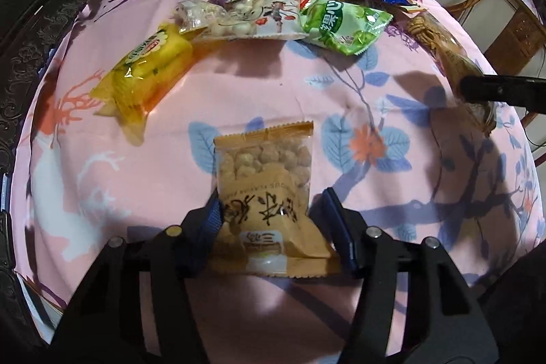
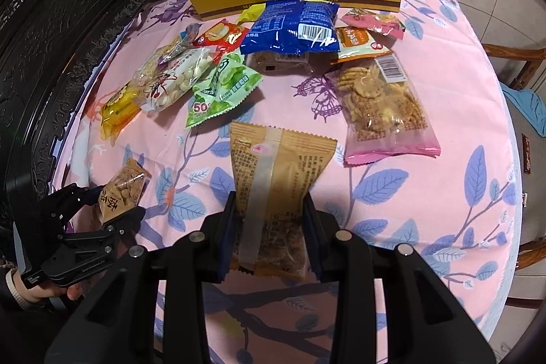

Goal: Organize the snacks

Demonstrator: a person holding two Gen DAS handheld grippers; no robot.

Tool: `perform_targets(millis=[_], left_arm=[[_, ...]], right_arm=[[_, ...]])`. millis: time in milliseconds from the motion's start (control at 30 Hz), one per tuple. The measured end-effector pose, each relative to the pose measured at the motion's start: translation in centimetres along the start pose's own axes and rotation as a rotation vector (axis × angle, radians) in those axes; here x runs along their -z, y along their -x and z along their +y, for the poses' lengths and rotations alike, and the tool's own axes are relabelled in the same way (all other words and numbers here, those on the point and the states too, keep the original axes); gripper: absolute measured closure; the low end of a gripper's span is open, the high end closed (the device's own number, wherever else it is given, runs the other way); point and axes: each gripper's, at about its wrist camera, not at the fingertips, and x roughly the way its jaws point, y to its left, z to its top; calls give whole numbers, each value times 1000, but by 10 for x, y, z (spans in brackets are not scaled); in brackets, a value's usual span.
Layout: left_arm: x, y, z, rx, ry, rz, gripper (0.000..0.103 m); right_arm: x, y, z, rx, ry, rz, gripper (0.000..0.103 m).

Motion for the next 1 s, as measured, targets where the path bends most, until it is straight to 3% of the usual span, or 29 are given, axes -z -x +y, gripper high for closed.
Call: perform_targets(millis=[233,500,800,1000], left_arm=[[-14,18,-6,9,-4,-76,46],[-77,57,-11,40,-10,-244,46],[-205,78,-19,65,-45,-443,46],[-291,67,-14,60,-15,-493,46]], right_arm=[[-4,9,1,5,20,-28,67],[-34,32,-2,6,31,-109,67],[-142,68,-11,19,57,-313,67],[-225,66,-33,1,-5,-389,67]])
